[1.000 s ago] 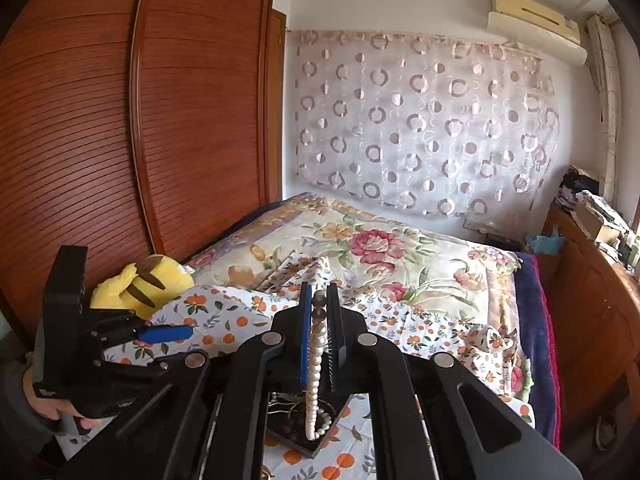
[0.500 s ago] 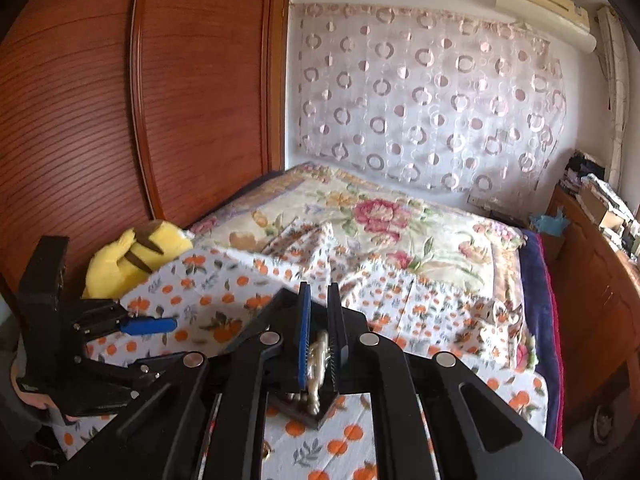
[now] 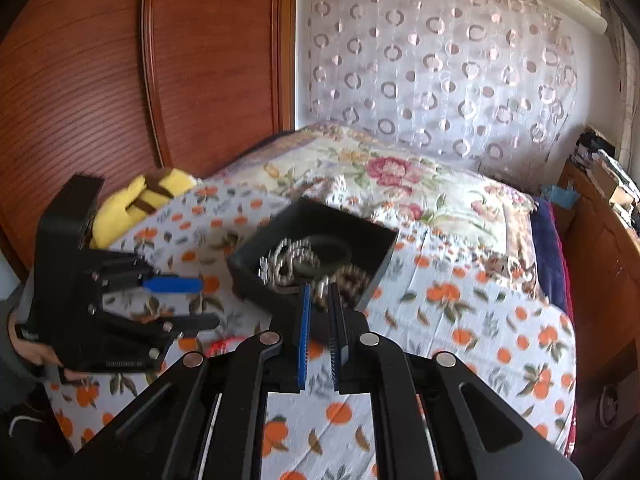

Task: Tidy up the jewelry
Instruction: 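Grasp the red string bracelet with the left tool while the right tool grasps the green pendant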

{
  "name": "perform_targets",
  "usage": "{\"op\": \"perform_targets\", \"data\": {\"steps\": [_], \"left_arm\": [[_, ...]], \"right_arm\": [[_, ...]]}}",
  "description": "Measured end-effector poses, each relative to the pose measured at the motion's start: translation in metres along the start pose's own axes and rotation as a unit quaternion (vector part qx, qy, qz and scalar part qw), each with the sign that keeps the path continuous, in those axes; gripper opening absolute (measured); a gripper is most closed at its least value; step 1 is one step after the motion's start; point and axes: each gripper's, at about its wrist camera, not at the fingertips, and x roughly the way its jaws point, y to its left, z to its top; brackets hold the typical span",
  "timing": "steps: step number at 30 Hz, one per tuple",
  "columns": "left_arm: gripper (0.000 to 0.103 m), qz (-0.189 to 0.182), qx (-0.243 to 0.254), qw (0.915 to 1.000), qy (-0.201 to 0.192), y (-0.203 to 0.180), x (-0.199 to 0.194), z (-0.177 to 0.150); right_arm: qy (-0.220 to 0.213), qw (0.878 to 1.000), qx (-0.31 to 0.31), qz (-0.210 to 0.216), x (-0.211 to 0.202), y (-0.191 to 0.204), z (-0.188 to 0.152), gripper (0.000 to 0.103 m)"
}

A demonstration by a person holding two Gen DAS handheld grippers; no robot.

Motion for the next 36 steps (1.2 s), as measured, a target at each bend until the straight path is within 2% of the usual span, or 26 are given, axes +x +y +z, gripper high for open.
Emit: {"op": "perform_targets", "data": {"steps": [6, 10, 13, 18, 23, 30, 36], "left_arm": [[0.041, -0.022, 0.000, 0.9994, 0.027, -0.004, 0.017, -0.002], [0.035, -0.022, 0.013, 0.9990, 0.037, -0.010, 0.023, -0.001], [0.026, -0.021, 0.017, 0.9988, 0.041, -0.013, 0.028, 0.000], [0.002, -0.016, 0.043, 0.9982, 0.040, -0.022, 0.030, -0.001], [0.002, -0.024, 0.039, 0.9986, 0.028, -0.023, 0.021, -0.005], [0.002, -0.030, 0.012, 0.9993, -0.019, -0.015, -0.018, -0.007], [0.002, -0.015, 0.000, 0.9985, -0.053, -0.008, -0.048, -0.010]], "right_arm": [[0.022, 1.000, 0.008, 0.000, 0.011, 0.001, -0.031, 0.010], [0.029, 0.999, 0.012, -0.004, 0.014, -0.001, -0.042, 0.010], [0.028, 0.999, 0.015, -0.003, 0.012, -0.003, -0.044, 0.010], [0.025, 1.000, 0.019, -0.001, 0.008, -0.005, -0.047, 0.010], [0.028, 0.999, 0.019, 0.001, 0.007, -0.006, -0.049, 0.010], [0.034, 0.999, 0.021, 0.013, 0.011, 0.002, -0.057, 0.010], [0.042, 0.998, 0.019, 0.032, 0.024, 0.021, -0.059, 0.010]]}}
